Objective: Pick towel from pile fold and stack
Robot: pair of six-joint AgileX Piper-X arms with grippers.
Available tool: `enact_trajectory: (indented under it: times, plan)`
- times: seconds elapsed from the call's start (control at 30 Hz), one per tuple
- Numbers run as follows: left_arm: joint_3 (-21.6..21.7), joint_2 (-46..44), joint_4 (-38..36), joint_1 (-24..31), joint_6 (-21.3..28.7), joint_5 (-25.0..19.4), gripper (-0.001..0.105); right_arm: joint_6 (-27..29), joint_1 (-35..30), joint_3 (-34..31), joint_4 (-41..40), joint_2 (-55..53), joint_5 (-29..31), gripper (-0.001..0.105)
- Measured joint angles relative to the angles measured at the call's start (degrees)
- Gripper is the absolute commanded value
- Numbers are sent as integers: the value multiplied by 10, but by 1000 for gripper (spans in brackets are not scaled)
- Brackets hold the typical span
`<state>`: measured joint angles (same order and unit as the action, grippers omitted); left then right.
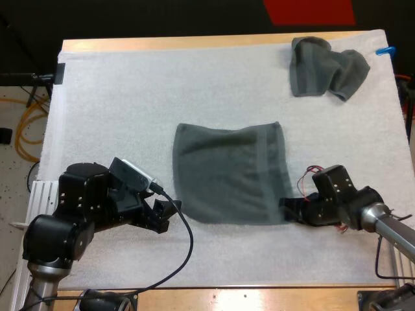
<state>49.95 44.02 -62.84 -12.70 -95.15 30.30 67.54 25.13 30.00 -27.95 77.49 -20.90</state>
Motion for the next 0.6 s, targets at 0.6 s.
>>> enact_trajectory:
  times: [0.6]
  plan:
    - [-59, 179, 92, -160, -109, -109, 66, 16, 0, 0, -40, -44, 98, 0]
